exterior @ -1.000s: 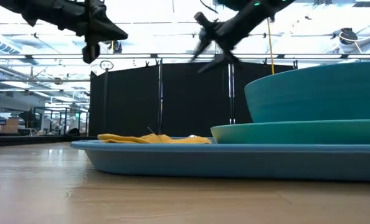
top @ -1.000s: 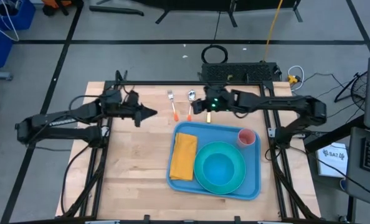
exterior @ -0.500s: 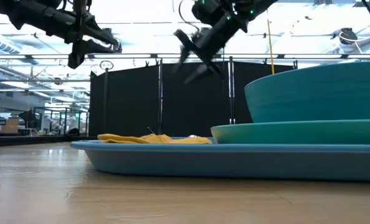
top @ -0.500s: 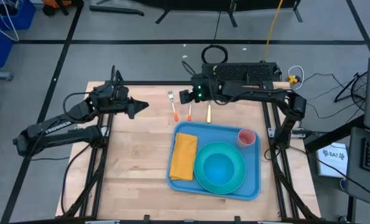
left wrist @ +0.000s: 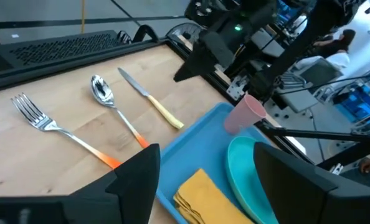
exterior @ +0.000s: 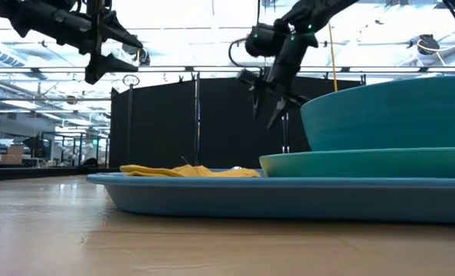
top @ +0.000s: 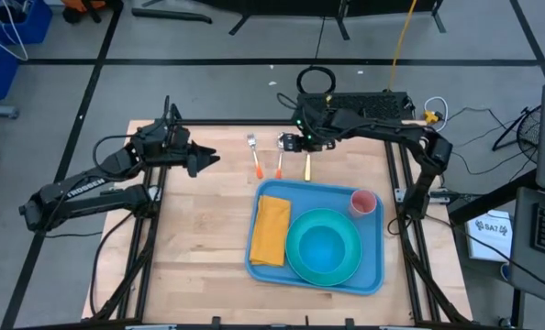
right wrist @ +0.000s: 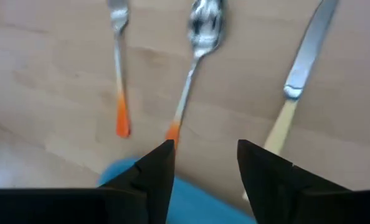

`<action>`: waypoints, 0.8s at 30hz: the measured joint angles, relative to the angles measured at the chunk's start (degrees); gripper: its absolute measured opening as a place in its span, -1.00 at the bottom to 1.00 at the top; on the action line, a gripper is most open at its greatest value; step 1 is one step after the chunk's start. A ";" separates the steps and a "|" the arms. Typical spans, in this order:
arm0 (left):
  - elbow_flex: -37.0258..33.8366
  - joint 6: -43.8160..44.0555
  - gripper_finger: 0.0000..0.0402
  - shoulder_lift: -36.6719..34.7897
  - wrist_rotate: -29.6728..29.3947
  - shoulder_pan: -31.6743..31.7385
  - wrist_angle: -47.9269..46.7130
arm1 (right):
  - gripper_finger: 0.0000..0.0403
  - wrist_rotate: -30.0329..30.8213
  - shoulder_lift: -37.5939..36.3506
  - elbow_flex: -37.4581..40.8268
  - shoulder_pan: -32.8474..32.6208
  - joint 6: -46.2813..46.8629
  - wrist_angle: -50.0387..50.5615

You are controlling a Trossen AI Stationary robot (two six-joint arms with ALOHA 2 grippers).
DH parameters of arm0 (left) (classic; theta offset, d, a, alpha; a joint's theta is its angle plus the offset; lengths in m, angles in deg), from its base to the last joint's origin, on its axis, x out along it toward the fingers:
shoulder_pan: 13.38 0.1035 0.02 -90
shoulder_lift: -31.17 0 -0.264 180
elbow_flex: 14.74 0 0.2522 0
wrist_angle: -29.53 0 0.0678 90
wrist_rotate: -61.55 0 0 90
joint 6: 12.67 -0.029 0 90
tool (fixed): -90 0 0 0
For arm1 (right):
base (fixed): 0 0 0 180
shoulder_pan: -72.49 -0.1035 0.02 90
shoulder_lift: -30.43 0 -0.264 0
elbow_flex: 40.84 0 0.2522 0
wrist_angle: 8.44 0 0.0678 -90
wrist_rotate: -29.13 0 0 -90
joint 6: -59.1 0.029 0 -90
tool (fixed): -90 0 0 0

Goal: Set up tray
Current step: Put the yellow knife on top of the yellow napkin

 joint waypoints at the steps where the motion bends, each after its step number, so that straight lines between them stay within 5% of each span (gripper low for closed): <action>1: 0.00 -0.29 0.31 0.00 0.00 -0.02 0.04 | -0.19 -0.79 0.57 -0.04 0.32 0.25 -0.25; 7: 0.00 -0.94 0.26 0.02 0.05 -0.02 1.09 | -0.06 -7.84 3.70 -0.04 1.62 1.46 4.15; 12: 0.00 -1.35 0.21 0.02 0.46 0.05 1.33 | 0.04 -6.20 4.82 0.08 1.60 -0.33 11.63; 24: 0.00 -2.84 0.22 0.04 2.36 0.79 1.66 | -0.01 -5.58 8.75 0.00 1.44 -0.86 9.15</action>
